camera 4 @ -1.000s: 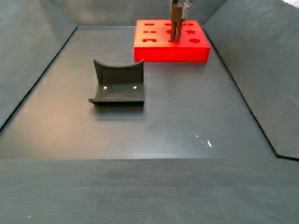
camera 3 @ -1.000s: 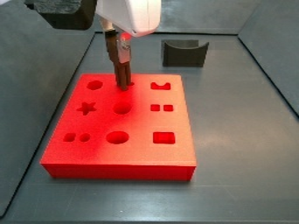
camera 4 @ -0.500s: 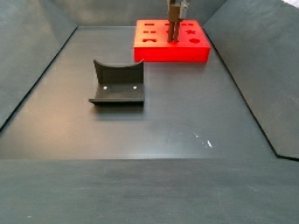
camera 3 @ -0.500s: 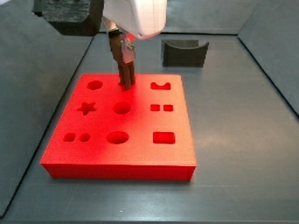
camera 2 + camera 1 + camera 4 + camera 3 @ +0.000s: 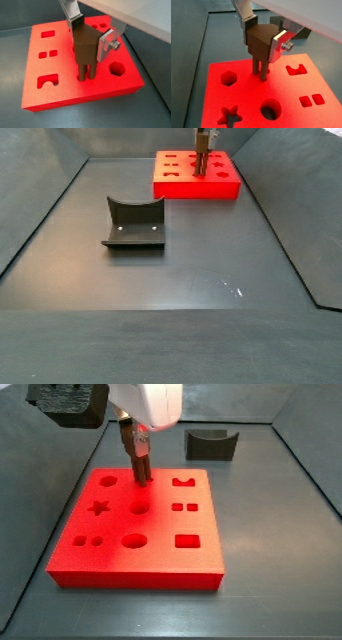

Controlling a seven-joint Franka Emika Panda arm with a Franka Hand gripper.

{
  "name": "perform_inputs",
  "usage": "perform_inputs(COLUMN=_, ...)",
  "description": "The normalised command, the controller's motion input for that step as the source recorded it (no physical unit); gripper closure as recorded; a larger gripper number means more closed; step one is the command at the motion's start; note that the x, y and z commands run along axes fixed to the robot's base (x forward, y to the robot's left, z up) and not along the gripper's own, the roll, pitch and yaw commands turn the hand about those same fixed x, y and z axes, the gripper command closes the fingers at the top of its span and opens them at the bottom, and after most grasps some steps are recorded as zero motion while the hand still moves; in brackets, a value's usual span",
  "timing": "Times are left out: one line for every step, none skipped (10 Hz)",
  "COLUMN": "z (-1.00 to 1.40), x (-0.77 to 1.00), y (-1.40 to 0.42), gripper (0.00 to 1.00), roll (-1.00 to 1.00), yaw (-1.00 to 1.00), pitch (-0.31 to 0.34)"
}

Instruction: Insert the 3 prong object.

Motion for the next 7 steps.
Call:
perform_inputs(z=-0.27, x=0.26, y=0.00, gripper=1.00, roll=-0.08, yaw=0.00, pitch=-0.011)
perform_inputs(z=-0.30, x=0.29, y=0.00, gripper=1.00, roll=-0.07, yaw=0.00, pitch=-0.003)
perform_inputs(z=-0.37, x=0.15, y=0.00, gripper=1.00, roll=-0.03, yaw=0.00, pitch=0.000)
perform_inputs(z=-0.57, x=0.00, y=0.03, gripper=1.00, roll=0.00, yaw=0.00, pitch=0.000)
perform_inputs(z=-0.39, x=0.00, y=0.09, gripper=1.00, roll=0.00, yaw=0.00, pitch=0.003)
perform_inputs(z=0.00, x=0.00, y=0.00, gripper=1.00, roll=0.02, yaw=0.00, pitch=0.000)
perform_inputs(z=-0.01, x=0.02, y=0.00, gripper=1.00, roll=0.00, yaw=0.01, pitch=0.011)
